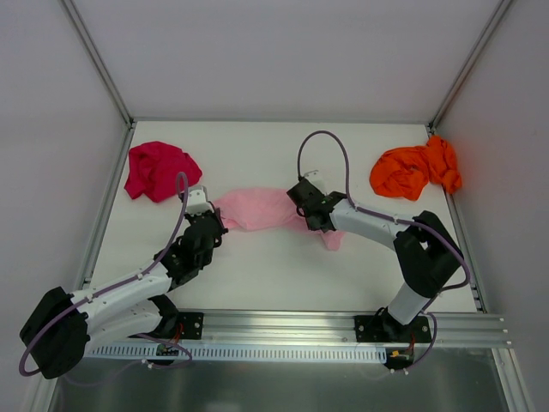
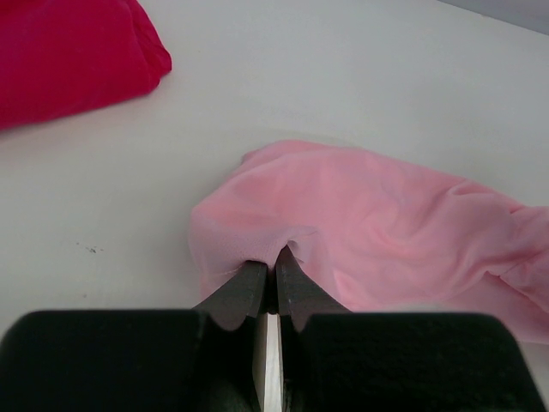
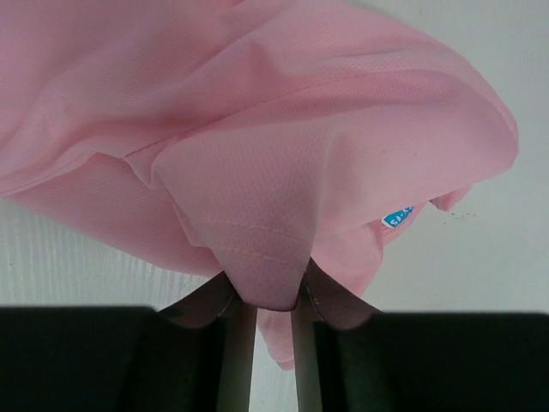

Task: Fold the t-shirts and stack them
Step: Flatten out the tshirt

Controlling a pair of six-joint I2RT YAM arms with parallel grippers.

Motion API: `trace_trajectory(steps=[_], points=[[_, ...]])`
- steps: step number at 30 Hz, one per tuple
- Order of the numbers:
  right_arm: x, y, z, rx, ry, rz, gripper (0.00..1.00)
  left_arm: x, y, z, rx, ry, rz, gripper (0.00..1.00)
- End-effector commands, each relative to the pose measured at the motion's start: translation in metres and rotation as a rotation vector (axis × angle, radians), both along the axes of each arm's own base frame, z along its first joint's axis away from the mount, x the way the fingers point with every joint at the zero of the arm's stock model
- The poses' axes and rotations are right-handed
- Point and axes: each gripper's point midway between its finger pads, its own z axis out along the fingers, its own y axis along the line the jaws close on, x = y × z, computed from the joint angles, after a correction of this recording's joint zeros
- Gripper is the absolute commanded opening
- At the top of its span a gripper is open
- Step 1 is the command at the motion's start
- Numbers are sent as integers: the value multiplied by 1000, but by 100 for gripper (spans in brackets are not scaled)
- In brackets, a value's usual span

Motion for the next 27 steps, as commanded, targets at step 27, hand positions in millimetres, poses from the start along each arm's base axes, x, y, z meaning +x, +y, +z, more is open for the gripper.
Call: trace_trajectory(steps=[27], points=[[45,0,87,-85,-210,-15,1,10,-17,27,-23,-72,-51,0]])
